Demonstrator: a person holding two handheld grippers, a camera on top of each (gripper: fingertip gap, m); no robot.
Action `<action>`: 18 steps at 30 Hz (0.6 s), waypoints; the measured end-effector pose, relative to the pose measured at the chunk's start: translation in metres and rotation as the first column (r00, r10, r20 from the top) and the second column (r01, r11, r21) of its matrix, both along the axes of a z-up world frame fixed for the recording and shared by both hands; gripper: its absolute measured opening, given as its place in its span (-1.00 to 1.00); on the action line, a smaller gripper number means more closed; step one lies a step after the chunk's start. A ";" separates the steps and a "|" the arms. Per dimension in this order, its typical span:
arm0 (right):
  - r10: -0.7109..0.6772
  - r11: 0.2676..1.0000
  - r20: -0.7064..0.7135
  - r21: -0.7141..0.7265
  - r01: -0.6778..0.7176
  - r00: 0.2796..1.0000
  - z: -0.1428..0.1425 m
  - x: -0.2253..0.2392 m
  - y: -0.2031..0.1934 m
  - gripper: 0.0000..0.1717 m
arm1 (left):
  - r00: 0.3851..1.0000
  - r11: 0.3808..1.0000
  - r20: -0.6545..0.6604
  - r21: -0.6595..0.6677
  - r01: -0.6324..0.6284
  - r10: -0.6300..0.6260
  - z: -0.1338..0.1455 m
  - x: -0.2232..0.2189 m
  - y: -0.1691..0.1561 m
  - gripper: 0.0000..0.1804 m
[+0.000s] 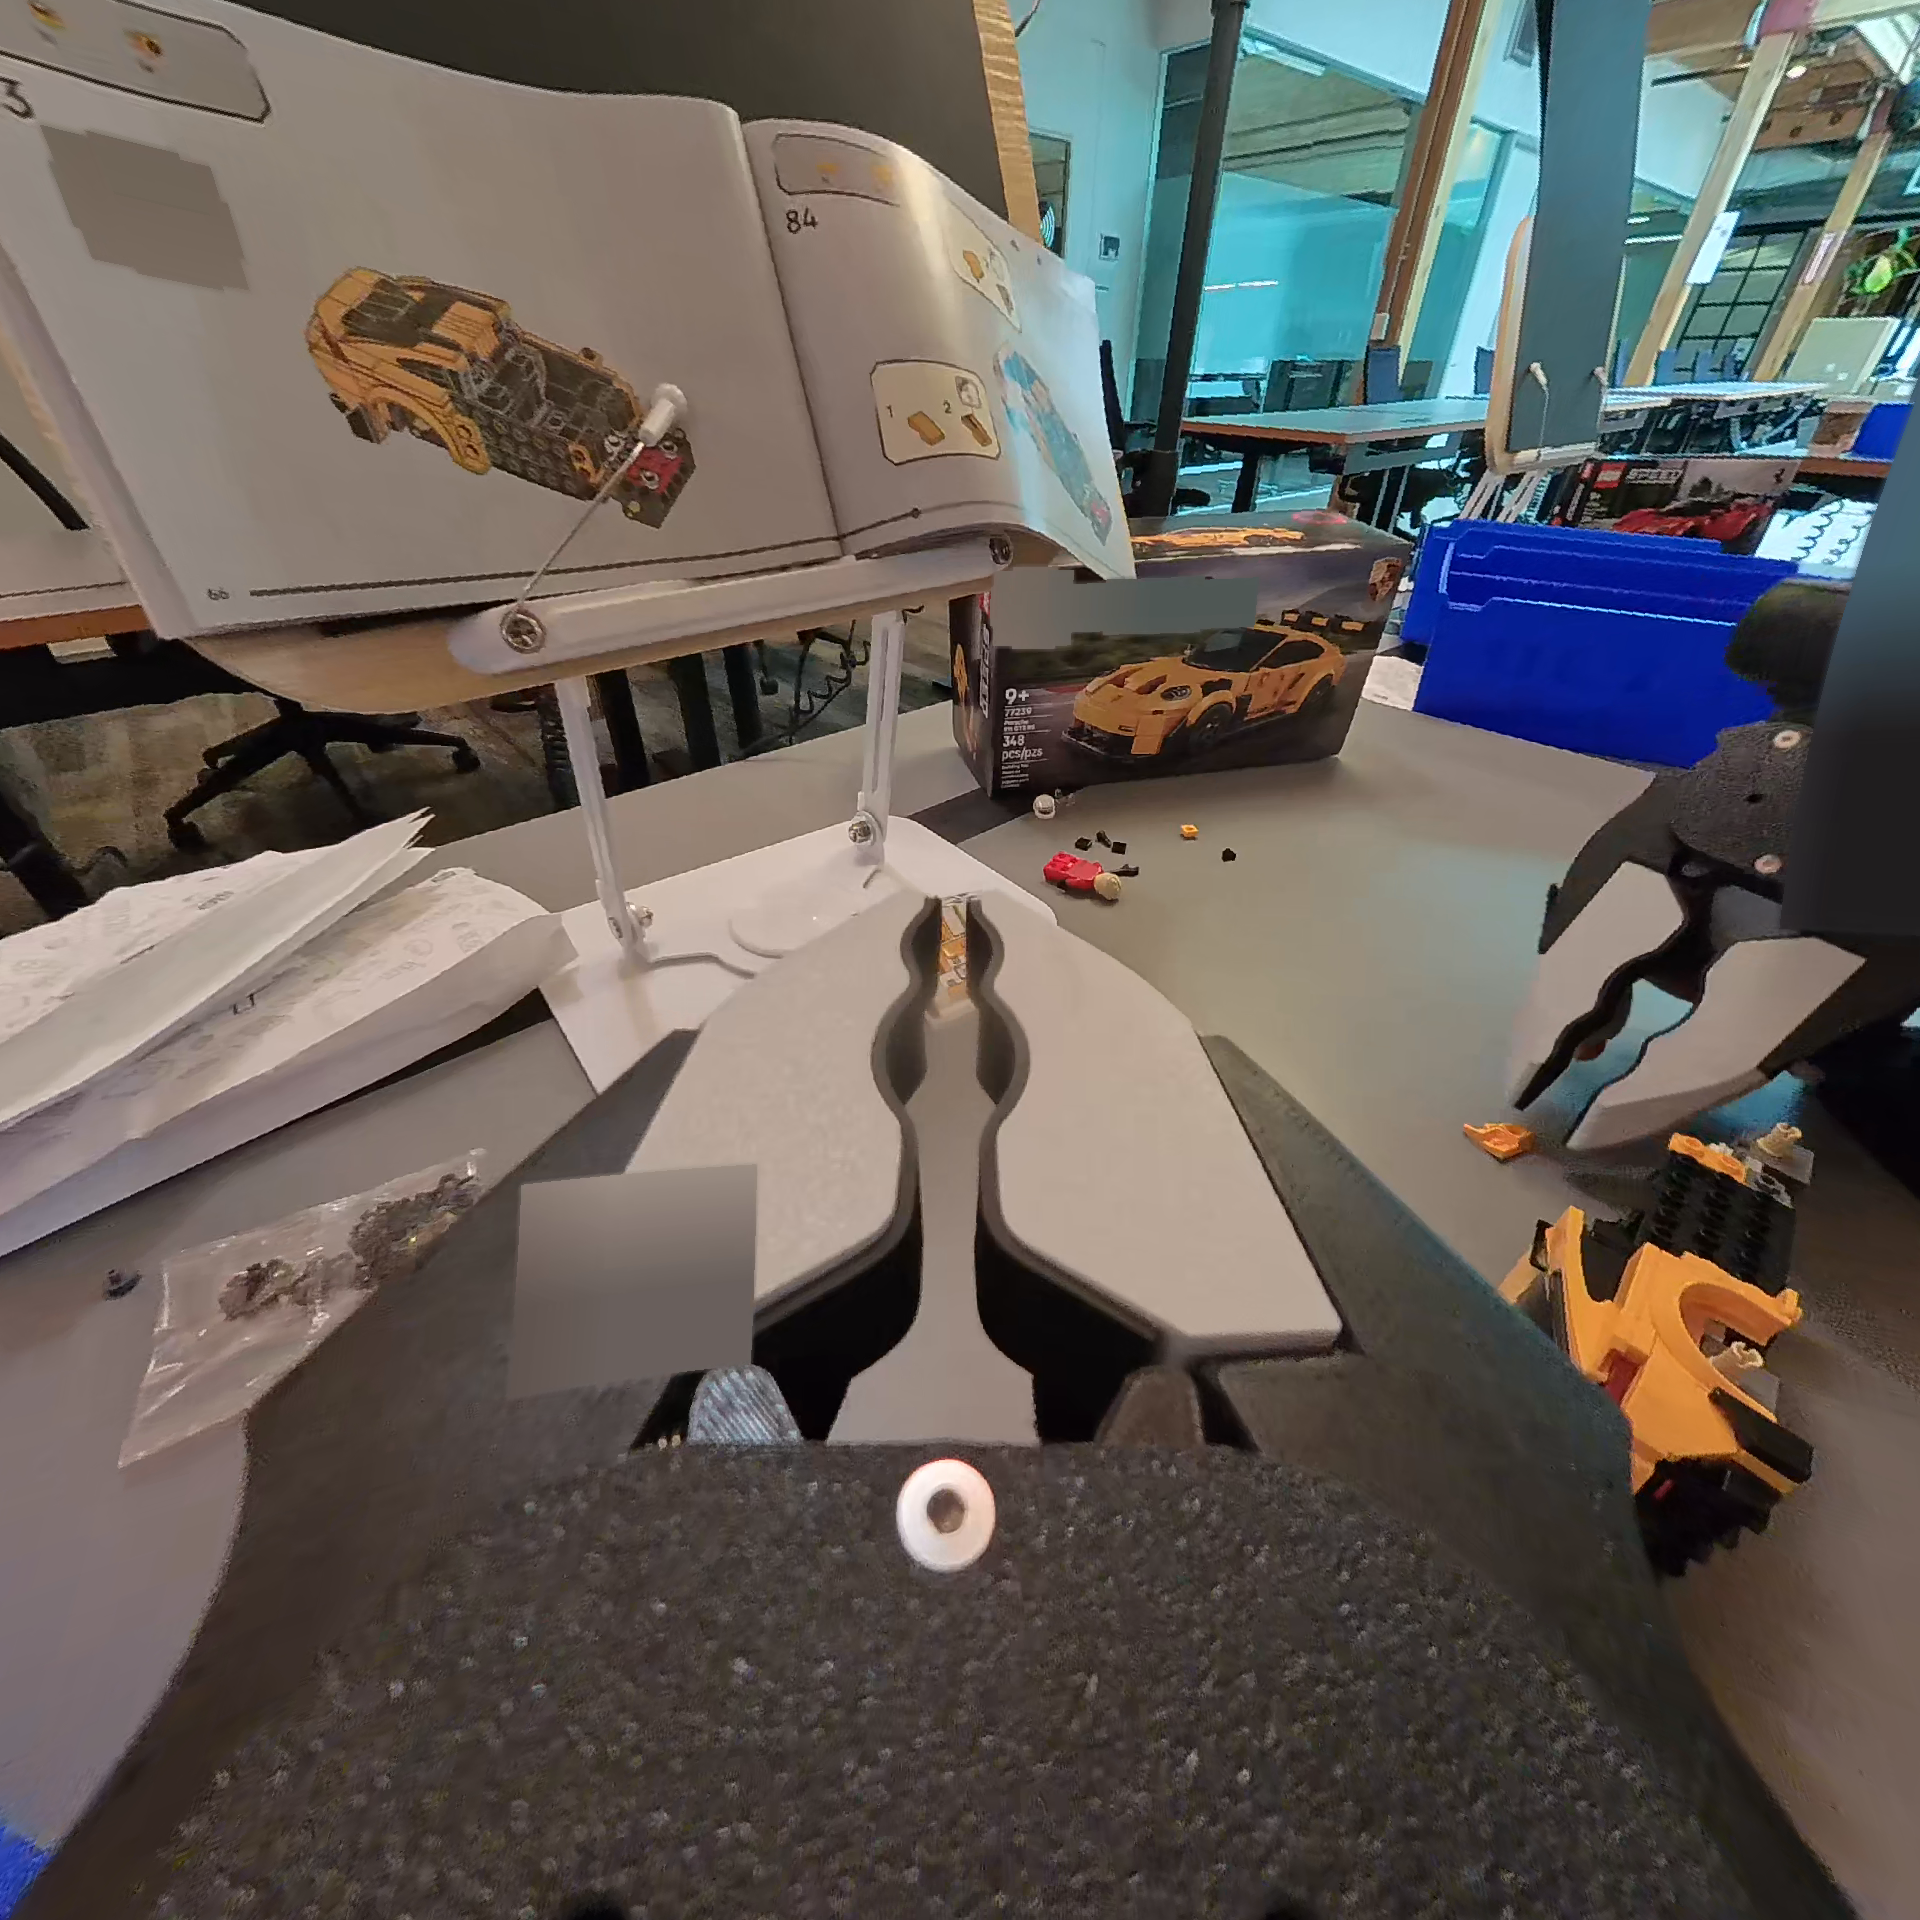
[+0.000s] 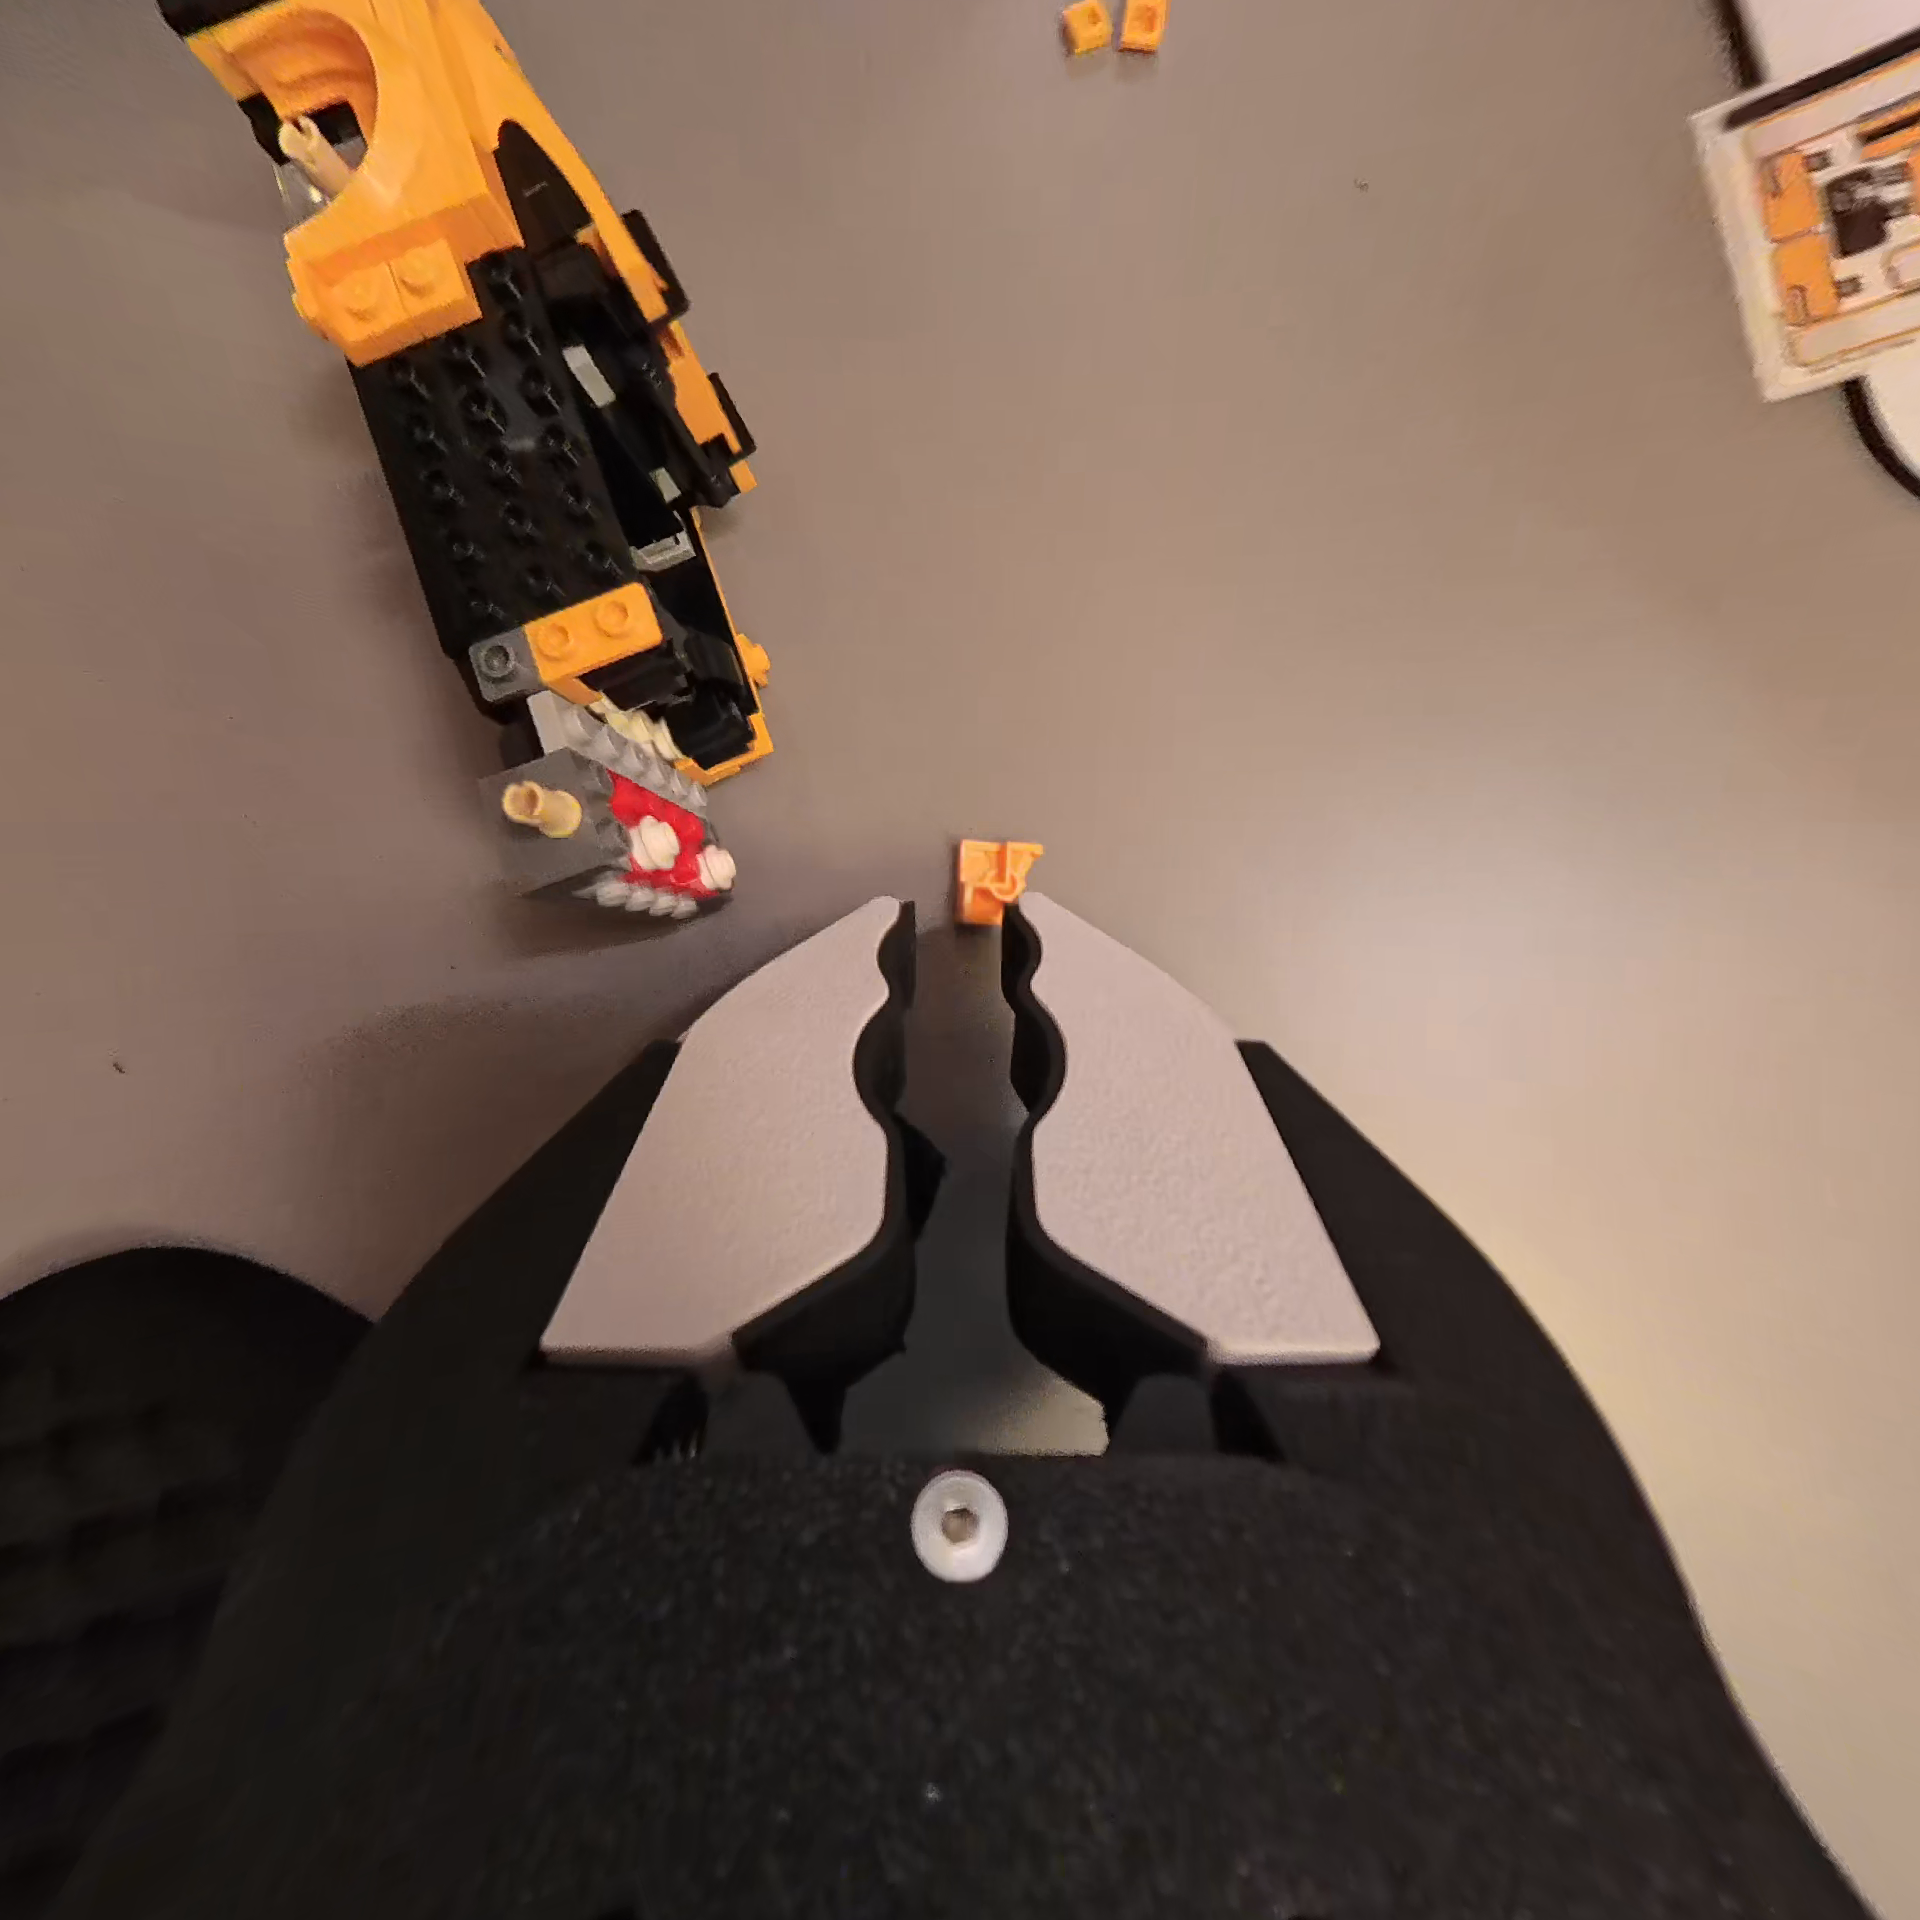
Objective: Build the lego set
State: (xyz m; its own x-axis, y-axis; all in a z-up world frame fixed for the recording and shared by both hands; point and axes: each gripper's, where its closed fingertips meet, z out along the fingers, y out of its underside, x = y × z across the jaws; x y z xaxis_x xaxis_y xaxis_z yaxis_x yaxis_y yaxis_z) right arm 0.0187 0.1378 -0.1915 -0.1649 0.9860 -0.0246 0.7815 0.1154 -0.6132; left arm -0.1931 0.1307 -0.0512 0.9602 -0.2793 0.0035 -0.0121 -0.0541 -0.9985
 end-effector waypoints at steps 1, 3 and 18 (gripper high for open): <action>0.013 1.000 0.016 0.010 -0.013 1.000 -0.004 -0.002 -0.001 -0.81 | 1.000 1.000 -0.003 -0.001 0.002 -0.002 0.000 0.001 0.000 -0.96; 0.032 0.998 0.042 0.048 -0.034 0.999 -0.011 -0.006 0.002 -0.80 | 1.000 1.000 -0.004 -0.003 0.006 -0.006 -0.002 0.002 0.000 -0.96; -0.009 0.743 -0.213 -0.655 -0.136 0.977 0.067 -0.016 -0.015 -0.88 | 0.901 0.907 -0.113 -0.078 0.413 -0.420 -0.023 0.104 -0.012 -0.87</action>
